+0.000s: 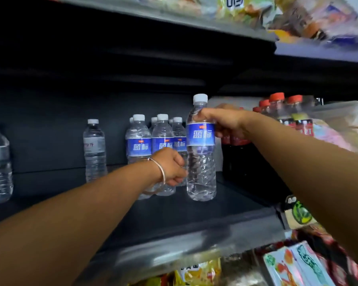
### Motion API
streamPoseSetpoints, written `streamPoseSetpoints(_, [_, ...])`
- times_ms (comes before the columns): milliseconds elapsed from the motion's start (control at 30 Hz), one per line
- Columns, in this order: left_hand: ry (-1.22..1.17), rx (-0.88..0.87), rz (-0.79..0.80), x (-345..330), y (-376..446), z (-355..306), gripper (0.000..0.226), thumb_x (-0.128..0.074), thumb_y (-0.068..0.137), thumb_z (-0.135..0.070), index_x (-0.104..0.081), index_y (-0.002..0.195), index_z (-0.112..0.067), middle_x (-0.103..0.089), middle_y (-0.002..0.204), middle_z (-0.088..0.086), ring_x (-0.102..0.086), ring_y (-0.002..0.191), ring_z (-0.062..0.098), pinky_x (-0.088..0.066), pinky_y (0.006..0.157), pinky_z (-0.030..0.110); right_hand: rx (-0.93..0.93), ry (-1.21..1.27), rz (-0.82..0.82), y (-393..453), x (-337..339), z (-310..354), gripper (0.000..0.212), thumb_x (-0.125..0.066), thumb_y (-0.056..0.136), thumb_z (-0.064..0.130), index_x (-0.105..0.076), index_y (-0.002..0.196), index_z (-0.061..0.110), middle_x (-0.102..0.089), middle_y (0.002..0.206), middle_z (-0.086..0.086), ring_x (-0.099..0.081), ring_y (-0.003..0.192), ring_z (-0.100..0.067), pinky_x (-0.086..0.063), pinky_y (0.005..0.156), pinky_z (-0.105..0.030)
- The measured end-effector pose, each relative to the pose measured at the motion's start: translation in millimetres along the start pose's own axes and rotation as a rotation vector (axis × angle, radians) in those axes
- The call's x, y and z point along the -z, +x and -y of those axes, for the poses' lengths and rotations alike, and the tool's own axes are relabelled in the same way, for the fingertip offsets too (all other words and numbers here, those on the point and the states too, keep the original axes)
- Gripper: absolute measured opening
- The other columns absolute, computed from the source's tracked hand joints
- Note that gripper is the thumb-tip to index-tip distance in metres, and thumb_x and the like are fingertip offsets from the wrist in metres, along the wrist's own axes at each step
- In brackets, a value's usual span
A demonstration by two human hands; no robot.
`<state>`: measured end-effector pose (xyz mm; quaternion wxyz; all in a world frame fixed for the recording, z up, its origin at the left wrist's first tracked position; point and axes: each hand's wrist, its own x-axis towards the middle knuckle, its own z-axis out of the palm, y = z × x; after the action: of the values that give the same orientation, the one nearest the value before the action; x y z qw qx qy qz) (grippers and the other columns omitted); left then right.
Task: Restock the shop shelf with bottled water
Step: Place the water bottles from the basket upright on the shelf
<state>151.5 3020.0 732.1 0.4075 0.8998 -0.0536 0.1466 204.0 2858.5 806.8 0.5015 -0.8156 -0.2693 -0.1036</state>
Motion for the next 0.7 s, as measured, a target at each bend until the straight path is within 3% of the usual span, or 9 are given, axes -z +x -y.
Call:
streamPoseSetpoints(133, [0.002, 0.046, -0.035, -13, 24, 16, 0.026, -0.062, 0.085, 0.000, -0.042, 0.075, -0.015, -0.054, 0.067, 0.008, -0.055, 0.056, 0.015, -0.052, 0.057, 0.027, 0.069, -0.020, 0.009, 34, -11, -21, 0.023, -0.069, 0.072, 0.037, -0.060, 0.070, 0.017, -0.049, 0.050, 0.001, -0.038, 0.043, -0.013, -0.028, 0.045, -0.018])
streamPoseSetpoints(233, [0.023, 0.074, -0.063, -21, 36, 26, 0.025, -0.063, 0.085, -0.002, -0.043, 0.075, -0.012, -0.055, 0.066, 0.011, -0.057, 0.056, 0.018, -0.055, 0.063, 0.034, 0.059, -0.039, 0.049, 52, -20, -35, 0.028, -0.069, 0.070, 0.039, -0.064, 0.079, 0.013, -0.054, 0.060, -0.006, -0.041, 0.045, -0.014, -0.031, 0.051, -0.022])
streamPoseSetpoints(467, [0.013, 0.126, -0.093, -23, 51, 40, 0.021, -0.058, 0.086, 0.004, -0.049, 0.072, -0.010, -0.057, 0.064, 0.013, -0.058, 0.054, 0.019, -0.055, 0.064, 0.038, 0.028, -0.012, 0.050, 85, -31, -49, 0.028, -0.068, 0.075, 0.038, -0.062, 0.081, 0.011, -0.055, 0.053, -0.001, -0.043, 0.042, -0.013, -0.035, 0.050, -0.020])
streamPoseSetpoints(700, [0.001, 0.124, -0.090, -20, 55, 43, 0.020, -0.055, 0.087, 0.005, -0.051, 0.072, -0.009, -0.061, 0.067, 0.013, -0.061, 0.051, 0.017, -0.056, 0.061, 0.035, 0.029, -0.012, 0.043, 100, -38, -55, 0.039, -0.068, 0.080, 0.035, -0.064, 0.102, 0.002, -0.058, 0.060, -0.003, -0.045, 0.045, -0.014, -0.037, 0.046, -0.020])
